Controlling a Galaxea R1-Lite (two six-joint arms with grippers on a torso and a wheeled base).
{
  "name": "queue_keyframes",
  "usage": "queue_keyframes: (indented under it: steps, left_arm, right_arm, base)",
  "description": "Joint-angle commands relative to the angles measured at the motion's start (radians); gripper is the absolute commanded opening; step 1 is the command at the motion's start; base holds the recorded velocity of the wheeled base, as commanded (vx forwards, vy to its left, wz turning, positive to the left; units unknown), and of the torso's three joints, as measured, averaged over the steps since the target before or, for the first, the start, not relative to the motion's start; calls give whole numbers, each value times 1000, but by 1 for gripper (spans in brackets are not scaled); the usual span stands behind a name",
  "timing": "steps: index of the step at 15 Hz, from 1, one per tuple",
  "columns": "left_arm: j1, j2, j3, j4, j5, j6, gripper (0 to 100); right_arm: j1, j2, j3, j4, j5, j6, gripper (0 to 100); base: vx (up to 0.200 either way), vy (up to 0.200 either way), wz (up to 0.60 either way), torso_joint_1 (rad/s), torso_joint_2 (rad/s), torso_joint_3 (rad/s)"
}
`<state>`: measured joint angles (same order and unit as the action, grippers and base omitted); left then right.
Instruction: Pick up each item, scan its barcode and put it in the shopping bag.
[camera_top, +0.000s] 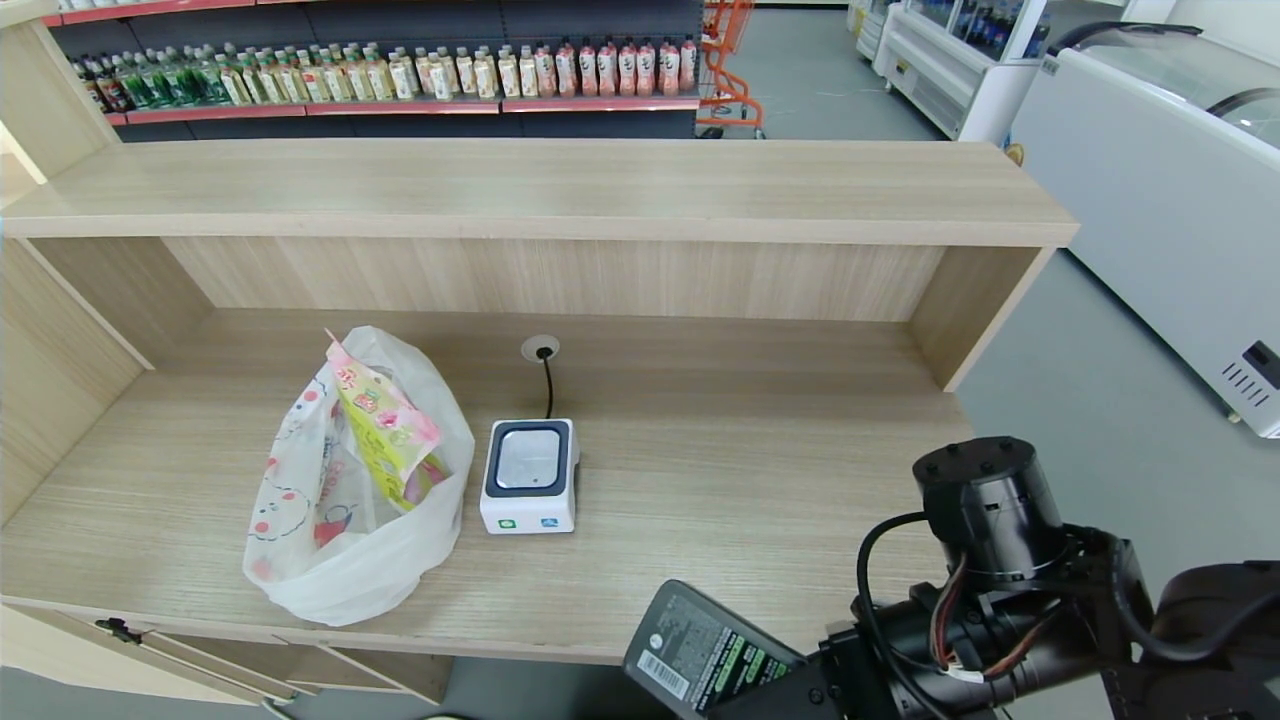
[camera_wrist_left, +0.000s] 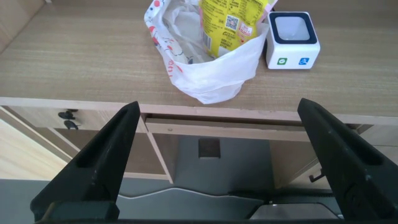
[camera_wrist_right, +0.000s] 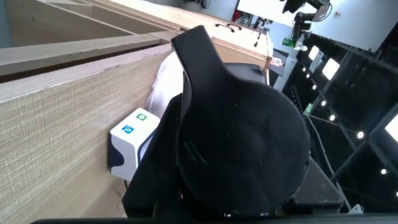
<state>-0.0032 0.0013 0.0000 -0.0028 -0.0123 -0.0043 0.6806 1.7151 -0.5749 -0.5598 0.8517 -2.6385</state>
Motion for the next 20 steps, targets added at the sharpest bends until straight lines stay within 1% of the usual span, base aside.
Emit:
queue_keyframes:
  steps: [1, 2, 3, 4, 5, 6, 7, 8, 9, 10, 11, 13, 15, 16, 17, 18, 19, 20]
  left_arm:
    - [0, 0, 0, 0, 0, 0, 100]
    - [0, 0, 0, 0, 0, 0, 100]
    - [0, 0, 0, 0, 0, 0, 100]
    - [0, 0, 0, 0, 0, 0, 100]
    - [0, 0, 0, 0, 0, 0, 100]
    - [0, 0, 0, 0, 0, 0, 100]
    - [0, 0, 0, 0, 0, 0, 100]
    - [0, 0, 0, 0, 0, 0, 100]
    - [0, 0, 0, 0, 0, 0, 100]
    - [0, 0, 0, 0, 0, 0, 100]
    - [0, 0, 0, 0, 0, 0, 100]
    - [0, 0, 0, 0, 0, 0, 100]
    - [0, 0, 0, 0, 0, 0, 100]
    - [0, 0, 0, 0, 0, 0, 100]
    - [0, 0, 0, 0, 0, 0, 100]
    - [0, 0, 0, 0, 0, 0, 100]
    - [0, 0, 0, 0, 0, 0, 100]
    - [0, 0, 0, 0, 0, 0, 100]
  right_arm:
    - [-1, -5, -2, 0, 10, 15, 0]
    - [-12, -54, 3, 1, 12, 149, 0]
    - [-21, -72, 6, 4, 9, 230, 0]
    - [-32, -124, 13, 15, -6, 554, 0]
    - [-32, -152, 13, 12, -39, 720, 0]
    - [-78, -227, 9, -9, -102, 924, 0]
    - [-162, -290, 23, 11, -134, 1019, 0]
    - [-270, -351, 64, 54, -118, 1048, 0]
    - [-363, -391, 61, 113, -79, 1065, 0]
    - [-385, -393, 7, 161, -72, 1167, 0]
    - [-391, -394, -49, 169, -77, 1358, 0]
    - [-363, -390, -163, 164, -79, 1824, 0]
    - [-463, -390, -184, 170, -94, 2218, 0]
    - [-466, -397, -178, 176, -189, 2525, 0]
    - [-428, -390, -187, 167, -283, 2757, 0]
    - [-385, -377, -218, 167, -359, 2941, 0]
    - [-345, -339, -272, 167, -456, 3201, 0]
    - [-323, -327, -280, 169, -465, 3295, 0]
  base:
    - [0, 0, 0, 0, 0, 0]
    - [0, 0, 0, 0, 0, 0]
    - [0, 0, 0, 0, 0, 0]
    - [0, 0, 0, 0, 0, 0]
    - [0, 0, 0, 0, 0, 0]
    - [0, 0, 0, 0, 0, 0]
    - [0, 0, 0, 0, 0, 0]
    - [0, 0, 0, 0, 0, 0]
    - [0, 0, 0, 0, 0, 0]
    - [0, 0, 0, 0, 0, 0]
    - [0, 0, 0, 0, 0, 0]
    - [0, 0, 0, 0, 0, 0]
    - [0, 0, 0, 0, 0, 0]
    - [0, 0, 0, 0, 0, 0]
    - [0, 0, 0, 0, 0, 0]
    - [0, 0, 0, 0, 0, 0]
    - [0, 0, 0, 0, 0, 0]
    - [0, 0, 0, 0, 0, 0]
